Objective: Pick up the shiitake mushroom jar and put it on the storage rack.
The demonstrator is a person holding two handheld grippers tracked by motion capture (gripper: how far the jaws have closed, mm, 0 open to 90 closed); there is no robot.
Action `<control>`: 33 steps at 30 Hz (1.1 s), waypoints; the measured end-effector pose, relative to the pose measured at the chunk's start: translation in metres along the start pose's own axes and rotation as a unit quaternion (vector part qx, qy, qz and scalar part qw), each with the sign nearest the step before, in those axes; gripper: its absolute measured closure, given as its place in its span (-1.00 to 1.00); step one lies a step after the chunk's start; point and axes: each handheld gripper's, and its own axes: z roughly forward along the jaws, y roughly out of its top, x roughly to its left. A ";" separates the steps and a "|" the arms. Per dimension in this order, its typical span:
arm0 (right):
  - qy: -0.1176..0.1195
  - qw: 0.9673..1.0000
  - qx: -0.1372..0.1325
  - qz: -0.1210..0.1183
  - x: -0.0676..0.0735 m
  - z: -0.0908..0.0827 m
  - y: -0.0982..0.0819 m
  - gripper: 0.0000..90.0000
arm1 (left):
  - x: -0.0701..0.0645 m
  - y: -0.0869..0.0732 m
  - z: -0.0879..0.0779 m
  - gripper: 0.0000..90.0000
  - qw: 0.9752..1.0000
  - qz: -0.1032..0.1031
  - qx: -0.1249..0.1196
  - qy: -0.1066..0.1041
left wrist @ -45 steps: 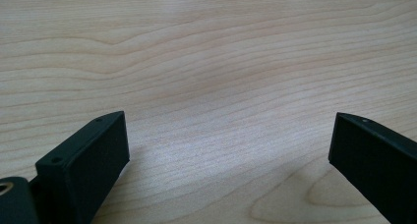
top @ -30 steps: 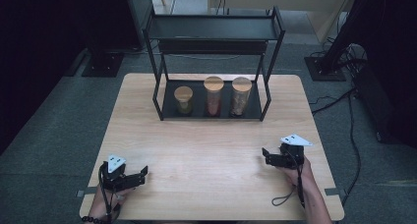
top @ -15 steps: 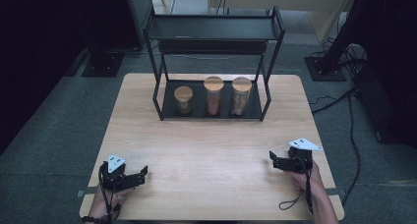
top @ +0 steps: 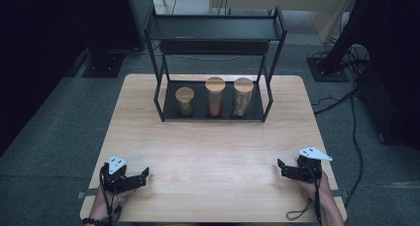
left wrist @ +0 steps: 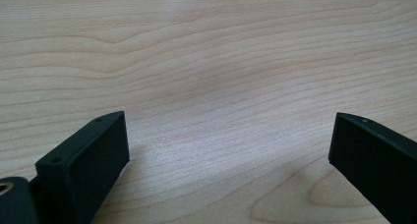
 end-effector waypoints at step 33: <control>-0.009 1.000 0.004 0.013 -0.024 -0.027 -0.022 -0.85 | 0.000 0.000 0.000 -0.95 1.000 0.000 0.000 0.003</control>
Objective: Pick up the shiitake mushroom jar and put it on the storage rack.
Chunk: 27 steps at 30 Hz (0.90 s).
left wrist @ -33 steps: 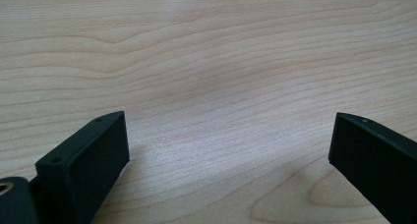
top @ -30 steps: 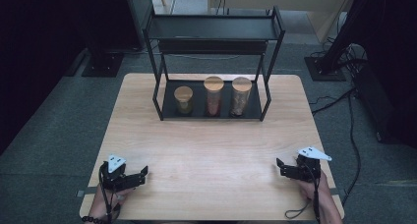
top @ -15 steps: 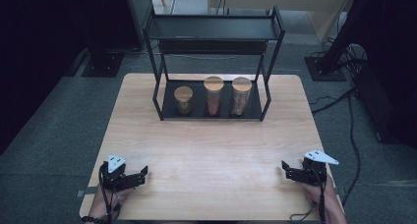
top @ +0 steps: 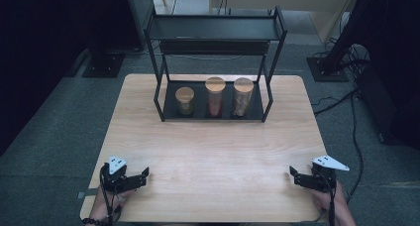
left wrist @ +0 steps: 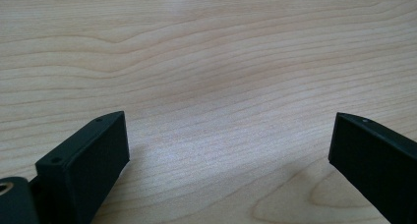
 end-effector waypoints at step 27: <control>-0.008 1.000 0.002 0.016 -0.020 -0.021 -0.020 -0.87 | 0.000 0.000 -0.001 -0.95 1.000 -0.001 0.000 0.002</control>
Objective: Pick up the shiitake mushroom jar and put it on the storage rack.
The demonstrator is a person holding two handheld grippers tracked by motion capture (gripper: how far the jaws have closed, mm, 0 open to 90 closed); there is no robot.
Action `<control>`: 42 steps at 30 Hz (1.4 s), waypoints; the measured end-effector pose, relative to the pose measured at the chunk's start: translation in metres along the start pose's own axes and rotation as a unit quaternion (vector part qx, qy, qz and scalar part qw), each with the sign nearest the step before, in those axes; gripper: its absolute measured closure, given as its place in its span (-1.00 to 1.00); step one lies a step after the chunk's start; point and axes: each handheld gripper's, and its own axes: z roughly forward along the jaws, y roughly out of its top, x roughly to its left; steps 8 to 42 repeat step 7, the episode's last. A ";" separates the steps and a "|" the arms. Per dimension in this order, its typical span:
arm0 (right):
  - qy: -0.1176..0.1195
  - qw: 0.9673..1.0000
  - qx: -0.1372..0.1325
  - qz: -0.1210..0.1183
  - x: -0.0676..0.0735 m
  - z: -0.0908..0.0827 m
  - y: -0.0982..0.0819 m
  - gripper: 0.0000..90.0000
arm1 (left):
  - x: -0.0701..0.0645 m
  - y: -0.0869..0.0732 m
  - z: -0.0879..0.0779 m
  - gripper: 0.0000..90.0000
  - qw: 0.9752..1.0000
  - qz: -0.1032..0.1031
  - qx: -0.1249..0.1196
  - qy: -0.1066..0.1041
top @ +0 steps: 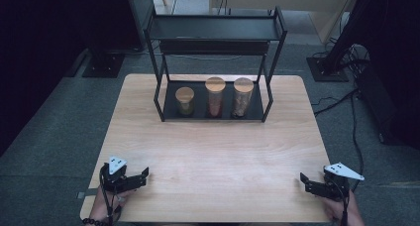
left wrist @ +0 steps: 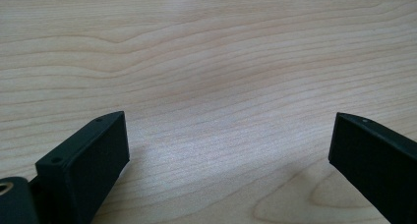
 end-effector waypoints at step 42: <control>0.008 1.000 -0.005 0.005 0.000 0.000 -0.001 -0.89 | 0.000 0.000 0.000 -0.95 1.000 -0.002 0.002 0.000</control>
